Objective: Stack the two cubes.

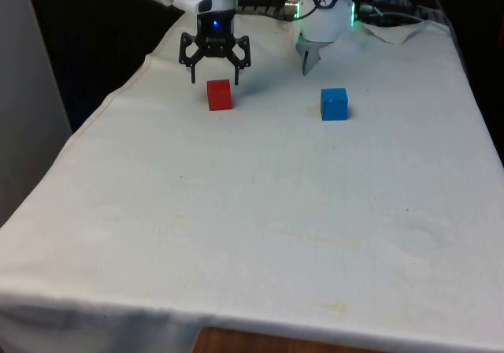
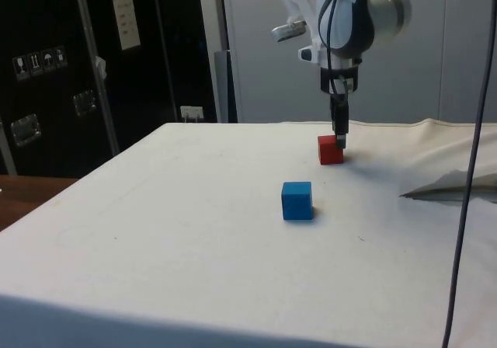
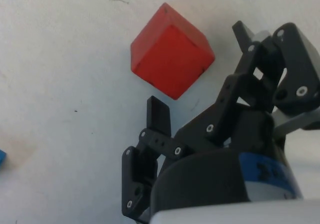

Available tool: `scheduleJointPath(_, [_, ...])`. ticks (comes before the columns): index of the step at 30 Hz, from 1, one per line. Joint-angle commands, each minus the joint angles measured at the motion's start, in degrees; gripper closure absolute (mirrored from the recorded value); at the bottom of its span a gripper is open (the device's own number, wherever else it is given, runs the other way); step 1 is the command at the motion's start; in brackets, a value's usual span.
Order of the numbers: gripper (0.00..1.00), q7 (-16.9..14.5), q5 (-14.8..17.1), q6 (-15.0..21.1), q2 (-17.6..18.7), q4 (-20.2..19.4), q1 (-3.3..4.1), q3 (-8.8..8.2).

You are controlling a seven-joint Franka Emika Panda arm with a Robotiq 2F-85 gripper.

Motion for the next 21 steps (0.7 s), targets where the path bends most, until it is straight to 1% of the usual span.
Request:
scheduleJointPath(1, [0.00, 0.00, 0.17, 0.11, 0.17, 0.06, 0.00, 0.11])
scheduleJointPath(2, [0.00, -1.49, 2.46, 0.40, -1.03, -0.46, -1.03, 2.12])
scheduleJointPath(8, [0.00, -1.83, 3.38, -0.69, -0.74, 0.23, -1.32, 2.86])
scheduleJointPath(9, [0.00, -0.06, 1.26, 0.06, 1.20, 0.69, 0.00, 0.80])
scheduleJointPath(10, [0.00, -2.18, 3.95, -1.20, -0.74, 0.46, -1.32, 2.98])
scheduleJointPath(11, [0.00, -2.18, 3.95, -1.20, -0.74, 0.46, -1.32, 2.98])
scheduleJointPath(16, [0.00, -4.30, 6.25, -3.04, -0.46, 1.49, -1.26, 2.86])
scheduleJointPath(17, [0.00, -2.64, 4.35, -2.18, 1.20, 1.78, 0.00, 1.09])
scheduleJointPath(18, [0.00, -5.27, 7.16, -3.78, -0.34, 1.83, -1.20, 2.75])
scheduleJointPath(20, [0.00, -5.73, 7.62, -4.13, -0.29, 2.06, -1.20, 2.69])
scheduleJointPath(21, [0.00, -6.82, 8.65, -4.93, -0.17, 2.46, -1.20, 2.58])
